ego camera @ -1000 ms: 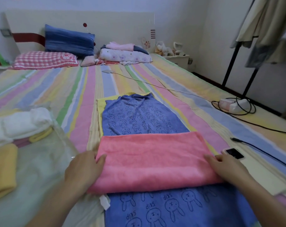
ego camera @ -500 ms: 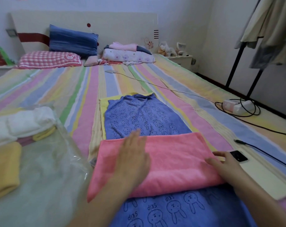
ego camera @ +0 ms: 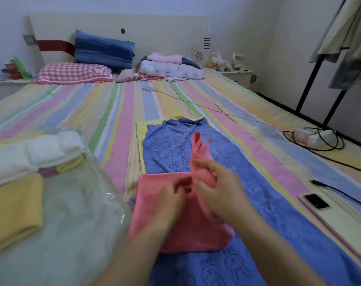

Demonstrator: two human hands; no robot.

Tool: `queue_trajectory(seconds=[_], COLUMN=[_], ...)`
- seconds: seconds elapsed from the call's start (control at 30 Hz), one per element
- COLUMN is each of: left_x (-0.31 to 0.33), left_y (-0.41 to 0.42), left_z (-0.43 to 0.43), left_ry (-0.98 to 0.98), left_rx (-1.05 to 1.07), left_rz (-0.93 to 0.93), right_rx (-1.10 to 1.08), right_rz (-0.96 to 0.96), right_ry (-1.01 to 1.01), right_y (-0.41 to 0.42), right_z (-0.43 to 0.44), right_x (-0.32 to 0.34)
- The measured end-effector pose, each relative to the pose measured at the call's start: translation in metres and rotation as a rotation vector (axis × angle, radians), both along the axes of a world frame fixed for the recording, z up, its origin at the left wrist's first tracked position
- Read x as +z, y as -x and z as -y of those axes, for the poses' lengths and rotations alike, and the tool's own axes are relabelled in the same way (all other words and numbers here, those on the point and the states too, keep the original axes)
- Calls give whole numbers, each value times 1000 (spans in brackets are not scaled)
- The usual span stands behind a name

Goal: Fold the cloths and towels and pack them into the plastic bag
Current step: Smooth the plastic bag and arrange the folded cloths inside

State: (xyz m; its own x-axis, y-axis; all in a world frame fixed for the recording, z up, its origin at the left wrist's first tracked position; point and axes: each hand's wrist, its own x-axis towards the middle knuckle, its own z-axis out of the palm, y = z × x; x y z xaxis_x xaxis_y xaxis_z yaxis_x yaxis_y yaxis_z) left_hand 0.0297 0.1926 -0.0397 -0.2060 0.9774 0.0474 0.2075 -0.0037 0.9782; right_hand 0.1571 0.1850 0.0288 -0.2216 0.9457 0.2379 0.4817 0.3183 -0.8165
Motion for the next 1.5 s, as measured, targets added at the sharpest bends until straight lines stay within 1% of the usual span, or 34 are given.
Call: queue_trajectory(seconds=[0.03, 0.07, 0.1, 0.13, 0.17, 0.23, 0.27, 0.3, 0.37, 0.43, 0.5, 0.53, 0.6, 0.63, 0.7, 0.73, 0.77, 0.8, 0.83, 0.9, 0.93, 0.97, 1.03, 1.1, 1.17, 1.27, 1.33, 1.37, 1.43, 1.47, 1.5], left_x=[9, 20, 25, 28, 31, 26, 21, 17, 8, 1, 3, 7, 12, 12, 10, 10, 10, 11, 12, 10, 6, -1, -22, -36, -44, -38, -32, -28, -21, -18, -15], left_y=[16, 32, 49, 63, 71, 77, 76, 74, 73, 72, 71, 71, 76, 80, 85, 84, 80, 75, 70, 61, 59, 58, 59, 60, 62, 59, 54, 50, 41, 34, 25], left_z=[3, 6, 9, 11, 14, 15, 16, 16, 14, 11, 9, 11, 15, 16, 20, 22, 26, 29, 32, 34, 35, 37, 43, 49, 49, 47, 48, 50, 56, 61, 66], left_ry=[158, 294, 394, 467, 525, 574, 527, 437, 304, 288, 249, 227, 224, 227, 228, 217, 193, 147, 53, -152, -196, -191, -122, -57, -36, -8, -36, -64, -171, -212, -222], left_rx=[76, 133, 174, 197, 196, 169, 160, 160, 132, 138, 162, 176, 188, 195, 237, 265, 294, 323, 330, 228, 144, 61, -44, -70, -62, -62, -54, -43, -36, -79, -150], left_rz=[202, 327, 374, 384, 348, 192, 92, 10, -122, -254, -329, -352, -415, -448, -505, -560, -657, -779, -890, -1050, -1132, -1220, -1331, -1327, -1316, -1315, -1285, -1260, -1196, -1160, -1122], right_rx=[63, 129, 194, 259, 318, 385, 383, 366, 298, 171, 30, -24, -75, -70, -16, 9, 20, 14, -1, -26, -36, -54, -129, -191, -184, -108, -49, -11, 68, 97, 118], right_rz=[33, 62, 91, 113, 127, 107, 59, 4, -59, -59, -21, 14, 143, 228, 387, 467, 557, 641, 706, 758, 738, 701, 594, 401, 225, 48, -45, -51, 35, 124, 268], right_ry=[-34, -35, -22, 2, 40, 86, 92, 96, 88, 32, -39, -76, -121, -86, 109, 184, 204, 176, 131, 93, 91, 91, 121, 241, 395, 545, 609, 620, 559, 501, 433], right_y=[14, 27, 37, 46, 53, 58, 56, 53, 41, 25, 10, 5, 1, 2, 11, 18, 25, 30, 33, 36, 35, 33, 25, 16, 13, 15, 11, 5, -12, -20, -27], right_z=[8, 15, 22, 28, 33, 40, 41, 39, 35, 30, 24, 20, 10, 5, 3, 6, 10, 14, 18, 21, 20, 20, 21, 22, 23, 25, 22, 20, 15, 11, 7], right_x=[-5, -12, -20, -27, -35, -46, -47, -46, -43, -40, -41, -41, -43, -45, -56, -64, -75, -86, -93, -99, -98, -95, -86, -74, -67, -62, -51, -41, -14, 0, 10])
